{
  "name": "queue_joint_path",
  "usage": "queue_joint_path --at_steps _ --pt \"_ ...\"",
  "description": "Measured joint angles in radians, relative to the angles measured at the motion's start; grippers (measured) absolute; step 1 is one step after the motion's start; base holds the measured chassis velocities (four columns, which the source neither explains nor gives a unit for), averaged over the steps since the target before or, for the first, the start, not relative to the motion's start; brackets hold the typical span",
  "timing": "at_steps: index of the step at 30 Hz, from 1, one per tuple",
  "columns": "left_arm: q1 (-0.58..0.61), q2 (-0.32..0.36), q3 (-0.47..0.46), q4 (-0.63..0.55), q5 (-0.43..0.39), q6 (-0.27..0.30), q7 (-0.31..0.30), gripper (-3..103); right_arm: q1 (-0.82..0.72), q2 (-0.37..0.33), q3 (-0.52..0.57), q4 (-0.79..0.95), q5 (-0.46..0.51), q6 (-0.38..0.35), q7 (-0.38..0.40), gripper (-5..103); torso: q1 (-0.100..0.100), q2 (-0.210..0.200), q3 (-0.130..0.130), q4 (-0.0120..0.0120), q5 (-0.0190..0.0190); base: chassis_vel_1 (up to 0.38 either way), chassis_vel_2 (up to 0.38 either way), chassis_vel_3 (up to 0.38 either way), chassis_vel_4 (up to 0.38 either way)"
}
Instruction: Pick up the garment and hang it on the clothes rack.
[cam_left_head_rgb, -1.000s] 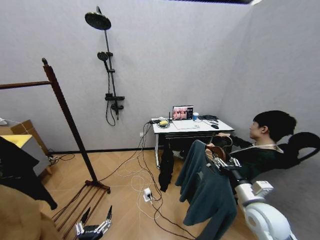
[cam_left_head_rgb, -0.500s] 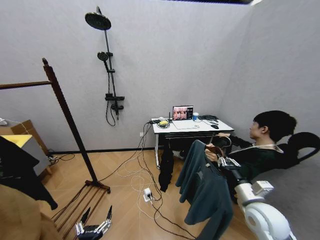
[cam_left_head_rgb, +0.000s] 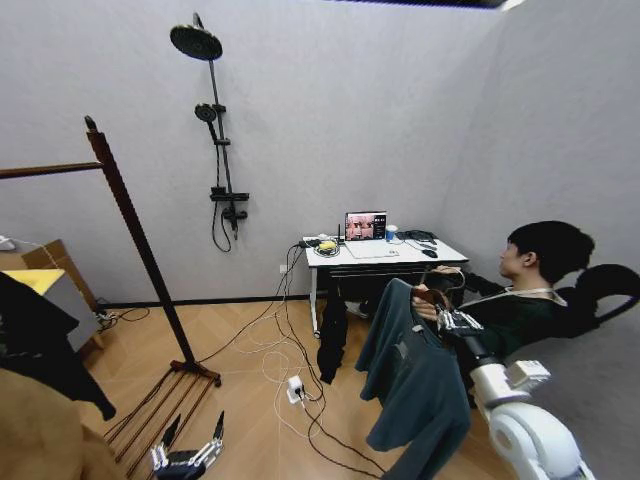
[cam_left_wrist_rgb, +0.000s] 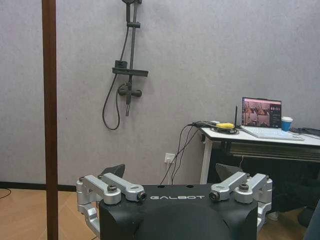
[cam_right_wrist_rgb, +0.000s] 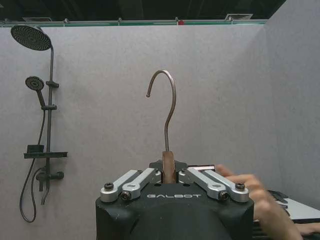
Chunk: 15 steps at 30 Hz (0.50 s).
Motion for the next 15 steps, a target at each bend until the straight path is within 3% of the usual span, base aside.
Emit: queue_joint_path --at_steps 15 --pt "0.000 0.000 0.000 0.000 0.000 0.000 0.000 100 -0.003 0.014 -0.003 -0.002 -0.007 -0.006 -0.002 10 0.000 0.000 0.000 0.0000 0.0000 -0.007 0.008 0.005 -0.009"
